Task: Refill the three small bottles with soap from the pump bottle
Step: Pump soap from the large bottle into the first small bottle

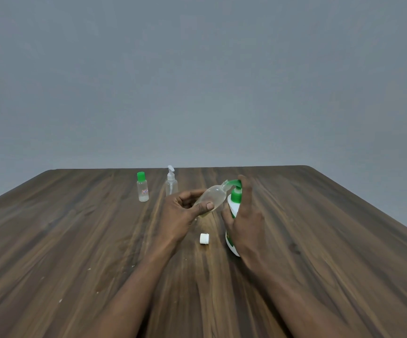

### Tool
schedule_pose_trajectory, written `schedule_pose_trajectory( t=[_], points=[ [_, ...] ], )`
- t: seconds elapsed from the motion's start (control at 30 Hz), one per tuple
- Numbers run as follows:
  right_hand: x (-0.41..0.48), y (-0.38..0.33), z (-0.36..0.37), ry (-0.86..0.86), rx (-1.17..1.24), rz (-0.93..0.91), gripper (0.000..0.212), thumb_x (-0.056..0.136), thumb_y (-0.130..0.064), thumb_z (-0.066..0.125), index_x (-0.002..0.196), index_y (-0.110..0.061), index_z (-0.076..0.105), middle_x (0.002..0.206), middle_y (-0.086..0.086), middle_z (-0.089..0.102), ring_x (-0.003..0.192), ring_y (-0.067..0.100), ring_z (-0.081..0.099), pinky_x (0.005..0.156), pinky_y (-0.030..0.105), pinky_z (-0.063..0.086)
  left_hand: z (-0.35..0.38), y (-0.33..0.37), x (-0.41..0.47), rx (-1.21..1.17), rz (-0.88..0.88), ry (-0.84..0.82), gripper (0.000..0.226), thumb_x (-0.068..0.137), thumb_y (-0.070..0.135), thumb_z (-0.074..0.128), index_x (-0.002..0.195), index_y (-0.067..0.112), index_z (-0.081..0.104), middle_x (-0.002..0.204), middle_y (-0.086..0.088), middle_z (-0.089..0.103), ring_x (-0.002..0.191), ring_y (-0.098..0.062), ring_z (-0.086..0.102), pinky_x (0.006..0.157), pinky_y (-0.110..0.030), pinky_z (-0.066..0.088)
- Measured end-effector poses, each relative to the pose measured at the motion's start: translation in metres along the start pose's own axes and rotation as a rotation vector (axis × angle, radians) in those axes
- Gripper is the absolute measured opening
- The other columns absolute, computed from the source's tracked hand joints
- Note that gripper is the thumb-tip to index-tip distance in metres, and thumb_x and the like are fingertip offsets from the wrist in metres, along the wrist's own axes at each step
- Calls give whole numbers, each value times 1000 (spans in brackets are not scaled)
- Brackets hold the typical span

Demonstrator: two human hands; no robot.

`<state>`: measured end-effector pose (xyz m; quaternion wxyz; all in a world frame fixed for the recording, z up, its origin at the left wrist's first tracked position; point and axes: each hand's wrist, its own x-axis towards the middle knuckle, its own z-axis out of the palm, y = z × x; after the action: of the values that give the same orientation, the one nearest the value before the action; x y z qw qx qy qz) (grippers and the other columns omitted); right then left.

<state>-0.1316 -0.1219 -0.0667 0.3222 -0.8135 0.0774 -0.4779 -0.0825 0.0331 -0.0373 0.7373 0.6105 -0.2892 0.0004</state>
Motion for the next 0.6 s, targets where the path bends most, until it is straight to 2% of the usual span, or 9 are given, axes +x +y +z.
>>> schedule_pose_trajectory(
  t=[0.1,0.27,0.33,0.43,0.53,0.6],
  points=[
    [1,1,1,0,-21,-25,68,92,-40,65,146,-39,25,92,-2,67,64,15,60,52,22,37,-2,-1,0,30,-3,-3,46,62,42,89,106,29,80,104,2,80,98,-17,76,82,-37,62],
    [0,-1,-2,-11,10,-39,78,92,-39,67,151,-42,17,102,3,67,75,16,63,63,27,46,-1,2,-1,-13,-11,-21,45,65,39,89,108,26,80,105,-1,80,101,-19,76,86,-36,62],
    [0,-3,-3,-17,19,-29,79,91,-40,68,152,-41,17,103,-3,64,78,14,60,67,27,45,-1,3,-1,-26,-10,-27,45,66,37,89,108,25,80,105,-2,80,101,-19,76,85,-35,61],
    [0,-4,-4,-18,15,-19,77,92,-44,66,151,-45,17,99,-13,57,73,4,51,62,23,39,-4,5,-1,-36,-11,-36,46,66,38,89,109,24,79,106,-2,79,102,-20,75,85,-33,60],
    [1,-6,-4,-9,-9,-29,74,92,-42,66,150,-44,19,96,-15,53,69,5,50,60,23,38,-8,8,1,-27,-22,-66,47,68,35,91,112,20,79,108,-3,79,103,-21,75,86,-32,60],
    [1,-6,-4,-11,4,-31,70,93,-39,67,148,-42,24,96,-13,58,72,10,56,63,24,40,-11,11,3,-22,-30,-93,43,70,29,90,111,19,79,108,-4,79,104,-21,75,88,-31,60]
  ],
)
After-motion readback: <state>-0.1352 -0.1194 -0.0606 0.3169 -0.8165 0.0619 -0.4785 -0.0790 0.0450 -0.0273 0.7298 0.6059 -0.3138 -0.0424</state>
